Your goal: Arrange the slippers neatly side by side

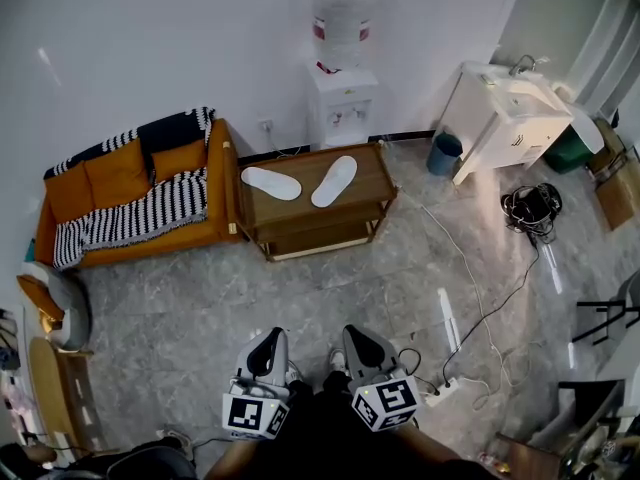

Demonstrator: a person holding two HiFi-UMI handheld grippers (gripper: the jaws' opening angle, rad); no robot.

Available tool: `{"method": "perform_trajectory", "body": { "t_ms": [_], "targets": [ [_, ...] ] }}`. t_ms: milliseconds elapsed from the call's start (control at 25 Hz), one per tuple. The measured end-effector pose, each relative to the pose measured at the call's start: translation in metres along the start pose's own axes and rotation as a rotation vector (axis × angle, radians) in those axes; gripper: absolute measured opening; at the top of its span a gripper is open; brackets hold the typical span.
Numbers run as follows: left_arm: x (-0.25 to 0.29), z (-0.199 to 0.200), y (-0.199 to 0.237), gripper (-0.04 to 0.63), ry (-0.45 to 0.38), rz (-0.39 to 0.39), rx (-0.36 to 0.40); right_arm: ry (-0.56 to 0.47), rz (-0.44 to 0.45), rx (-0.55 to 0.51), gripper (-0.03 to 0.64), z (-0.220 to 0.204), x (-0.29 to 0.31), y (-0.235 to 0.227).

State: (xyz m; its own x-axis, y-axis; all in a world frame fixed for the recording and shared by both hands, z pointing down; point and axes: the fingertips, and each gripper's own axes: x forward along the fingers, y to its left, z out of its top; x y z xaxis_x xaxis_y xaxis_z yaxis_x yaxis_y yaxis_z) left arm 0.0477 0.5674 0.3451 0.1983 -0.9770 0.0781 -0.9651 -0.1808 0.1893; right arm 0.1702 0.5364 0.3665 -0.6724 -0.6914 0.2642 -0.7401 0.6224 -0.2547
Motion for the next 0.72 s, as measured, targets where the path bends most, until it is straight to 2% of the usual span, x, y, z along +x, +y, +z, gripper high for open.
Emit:
{"method": "perform_trajectory", "body": {
  "t_ms": [520,720],
  "targets": [
    [0.029,-0.007,-0.04,0.017,-0.002,0.077,0.013,0.024,0.076,-0.019,0.012,-0.002,-0.006,-0.048],
    [0.034,-0.018,-0.048,0.017,0.03,0.092,0.016,0.025,0.107,-0.008,0.012,0.0,0.001,-0.058]
  ]
}}
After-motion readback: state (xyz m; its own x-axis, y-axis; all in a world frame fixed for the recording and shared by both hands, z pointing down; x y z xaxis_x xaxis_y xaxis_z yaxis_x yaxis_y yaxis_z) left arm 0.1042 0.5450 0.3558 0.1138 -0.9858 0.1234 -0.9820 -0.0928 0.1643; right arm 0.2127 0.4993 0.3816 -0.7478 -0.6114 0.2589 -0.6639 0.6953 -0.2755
